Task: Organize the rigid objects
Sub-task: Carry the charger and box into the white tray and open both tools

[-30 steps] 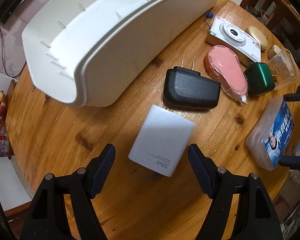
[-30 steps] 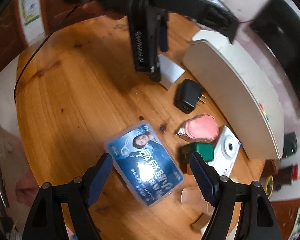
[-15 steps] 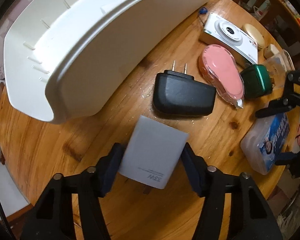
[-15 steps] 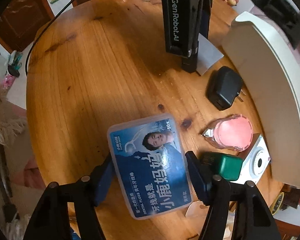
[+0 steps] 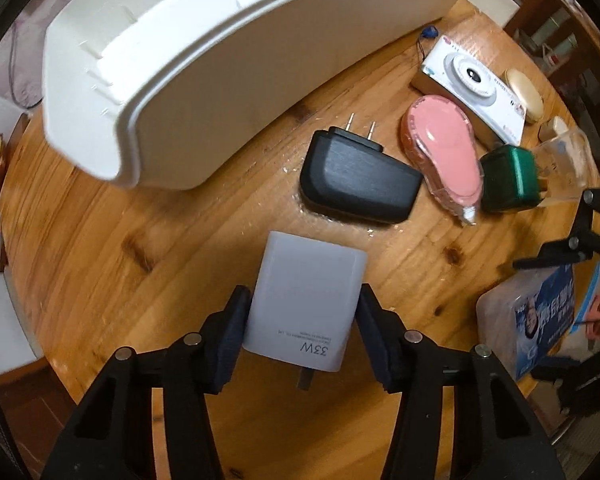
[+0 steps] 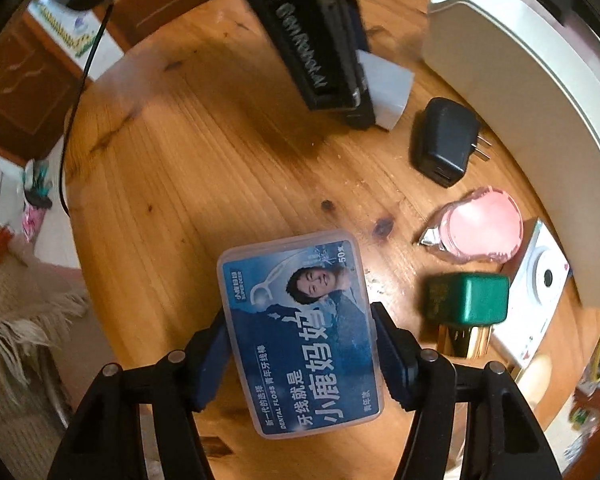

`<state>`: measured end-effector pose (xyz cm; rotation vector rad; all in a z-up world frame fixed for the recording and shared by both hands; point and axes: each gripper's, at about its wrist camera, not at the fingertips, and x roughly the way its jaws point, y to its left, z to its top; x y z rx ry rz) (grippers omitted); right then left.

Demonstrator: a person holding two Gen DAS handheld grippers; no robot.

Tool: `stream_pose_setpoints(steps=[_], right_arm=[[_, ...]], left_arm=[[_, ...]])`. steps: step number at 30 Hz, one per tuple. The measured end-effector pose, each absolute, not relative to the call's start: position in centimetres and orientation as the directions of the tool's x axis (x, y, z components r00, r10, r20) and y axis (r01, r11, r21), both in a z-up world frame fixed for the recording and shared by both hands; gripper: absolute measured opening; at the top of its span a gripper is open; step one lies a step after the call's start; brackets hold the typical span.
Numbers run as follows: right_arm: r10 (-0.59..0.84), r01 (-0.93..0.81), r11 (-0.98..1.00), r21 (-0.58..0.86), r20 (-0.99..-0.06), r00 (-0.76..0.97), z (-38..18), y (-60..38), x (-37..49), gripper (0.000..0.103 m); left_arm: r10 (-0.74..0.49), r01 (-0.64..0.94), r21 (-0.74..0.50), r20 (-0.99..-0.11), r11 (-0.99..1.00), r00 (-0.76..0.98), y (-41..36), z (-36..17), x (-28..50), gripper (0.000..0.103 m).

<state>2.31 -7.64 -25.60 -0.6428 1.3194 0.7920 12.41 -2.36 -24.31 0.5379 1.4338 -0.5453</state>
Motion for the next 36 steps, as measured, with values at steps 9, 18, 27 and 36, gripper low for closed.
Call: stream_pose_setpoints(steps=[9, 18, 27, 36], right_arm=[[0.242, -0.682, 0.725, 0.098, -0.963, 0.119, -21.6, -9.9, 3.0, 0.065], [0.297, -0.553, 0.824, 0.125, -0.926, 0.233, -15.9, -13.5, 4.4, 0.065], [0.257, -0.383, 0.918, 0.104, -0.891, 0.374, -8.4, -16.4, 10.2, 0.065], [0.237, -0.280, 0.955, 0.094, -0.808, 0.539, 0.1, -18.6, 18.2, 0.066]], left_arm=[[-0.082, 0.556, -0.020, -0.993, 0.831, 0.087, -1.6, -20.6, 9.5, 0.053], [-0.131, 0.486, -0.020, -0.972, 0.874, 0.194, -0.5, -13.5, 9.7, 0.053], [-0.175, 0.398, -0.034, -0.930, 0.917, 0.324, 0.1, -5.7, 14.6, 0.053], [-0.205, 0.306, -0.077, -0.888, 0.949, 0.411, -0.5, -2.1, 20.7, 0.053]])
